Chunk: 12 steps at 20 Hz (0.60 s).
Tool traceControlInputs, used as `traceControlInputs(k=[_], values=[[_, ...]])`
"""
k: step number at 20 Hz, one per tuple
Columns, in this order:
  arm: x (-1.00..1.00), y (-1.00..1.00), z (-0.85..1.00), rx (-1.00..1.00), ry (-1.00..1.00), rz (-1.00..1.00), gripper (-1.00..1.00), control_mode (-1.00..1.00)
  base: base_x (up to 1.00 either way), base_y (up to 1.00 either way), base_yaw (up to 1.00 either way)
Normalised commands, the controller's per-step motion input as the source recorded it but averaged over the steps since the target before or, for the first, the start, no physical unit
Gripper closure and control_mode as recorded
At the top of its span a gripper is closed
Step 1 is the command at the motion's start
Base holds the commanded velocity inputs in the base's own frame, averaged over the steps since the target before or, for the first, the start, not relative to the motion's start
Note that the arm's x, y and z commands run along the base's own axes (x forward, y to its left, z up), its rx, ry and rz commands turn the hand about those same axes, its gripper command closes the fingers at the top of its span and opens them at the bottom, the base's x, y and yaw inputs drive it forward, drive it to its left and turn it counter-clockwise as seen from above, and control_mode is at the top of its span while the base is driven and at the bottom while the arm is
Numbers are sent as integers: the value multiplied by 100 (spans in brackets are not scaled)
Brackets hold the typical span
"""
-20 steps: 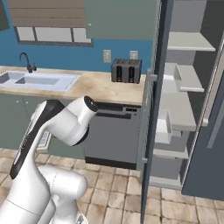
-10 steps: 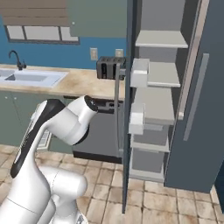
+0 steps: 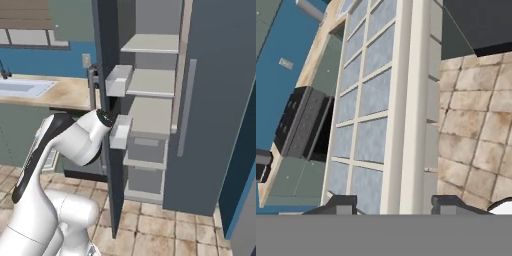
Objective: The ice cube tray has been filled with water. Take the tray and place it in the freezer to make ice. Close the freezer door after placing the tray.
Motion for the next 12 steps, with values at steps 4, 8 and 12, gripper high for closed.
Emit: traceControlInputs(k=[4,8,12], values=[[0,0,0,0,0,0,100,100,-10,-70,0],[0,0,0,0,0,0,100,100,-9,-65,0],[0,0,0,0,0,0,100,100,-9,-61,0]])
